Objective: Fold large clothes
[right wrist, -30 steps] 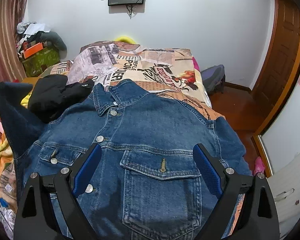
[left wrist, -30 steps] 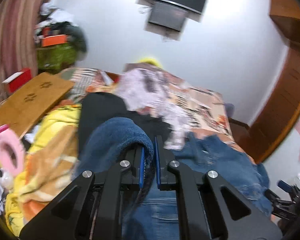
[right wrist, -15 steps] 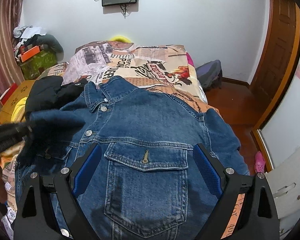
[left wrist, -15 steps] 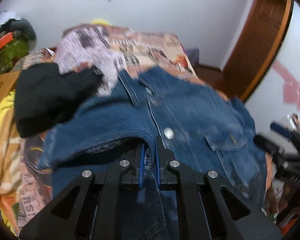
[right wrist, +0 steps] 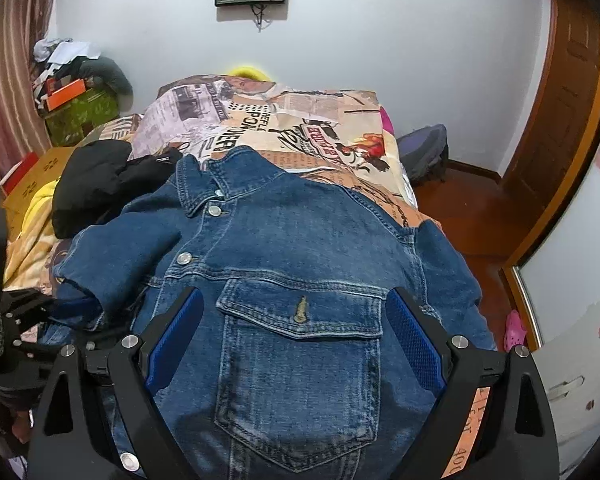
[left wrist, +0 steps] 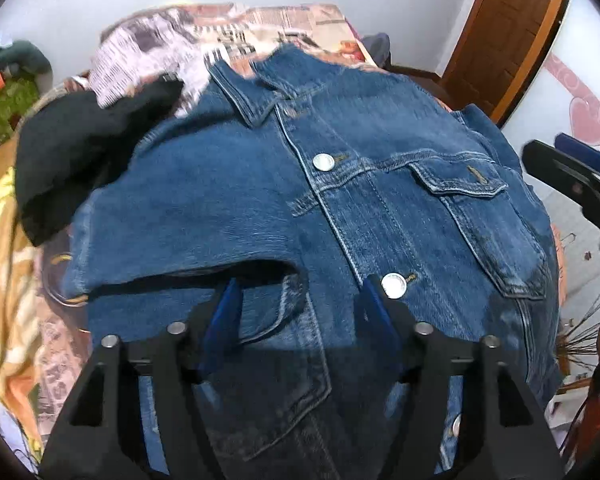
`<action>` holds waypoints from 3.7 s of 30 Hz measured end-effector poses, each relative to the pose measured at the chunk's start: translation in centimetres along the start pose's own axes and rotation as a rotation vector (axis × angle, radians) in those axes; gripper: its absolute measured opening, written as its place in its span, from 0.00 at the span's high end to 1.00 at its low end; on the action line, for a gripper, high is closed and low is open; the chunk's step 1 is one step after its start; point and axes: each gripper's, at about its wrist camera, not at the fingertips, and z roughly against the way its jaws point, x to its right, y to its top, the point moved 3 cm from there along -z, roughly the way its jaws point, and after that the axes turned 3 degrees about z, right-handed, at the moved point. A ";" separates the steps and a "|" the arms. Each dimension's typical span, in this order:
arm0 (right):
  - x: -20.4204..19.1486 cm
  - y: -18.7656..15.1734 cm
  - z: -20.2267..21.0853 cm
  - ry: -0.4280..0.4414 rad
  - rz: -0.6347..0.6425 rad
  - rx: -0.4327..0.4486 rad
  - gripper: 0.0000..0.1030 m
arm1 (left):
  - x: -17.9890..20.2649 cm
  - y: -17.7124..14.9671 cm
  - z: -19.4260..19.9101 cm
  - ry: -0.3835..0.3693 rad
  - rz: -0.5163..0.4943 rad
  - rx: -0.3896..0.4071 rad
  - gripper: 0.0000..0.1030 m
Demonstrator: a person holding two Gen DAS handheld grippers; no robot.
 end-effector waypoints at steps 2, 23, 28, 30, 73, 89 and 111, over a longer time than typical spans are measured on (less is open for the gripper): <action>-0.5 0.3 0.1 0.005 0.013 0.006 0.12 | -0.3 0.0 1.1 0.042 -0.021 0.020 0.38; -14.8 3.5 -3.8 0.260 0.366 -0.035 0.12 | -16.8 -1.8 8.6 0.317 0.297 0.197 0.23; -19.1 2.8 -6.4 0.302 0.484 -0.113 0.12 | -18.9 -3.4 8.6 0.329 0.342 0.182 0.23; -20.6 2.4 -7.2 0.308 0.528 -0.136 0.12 | -19.3 -3.8 8.4 0.327 0.355 0.176 0.23; -6.2 4.9 -4.7 0.262 0.090 -0.066 0.95 | -17.1 -3.2 2.5 0.242 0.318 0.058 0.23; -0.7 -0.9 -6.5 0.286 -0.106 -0.187 0.82 | -17.0 -5.5 -2.4 0.201 0.359 -0.071 0.20; -11.1 0.2 -5.3 0.227 0.425 -0.160 0.49 | -10.9 -1.9 3.9 0.218 0.182 0.087 0.20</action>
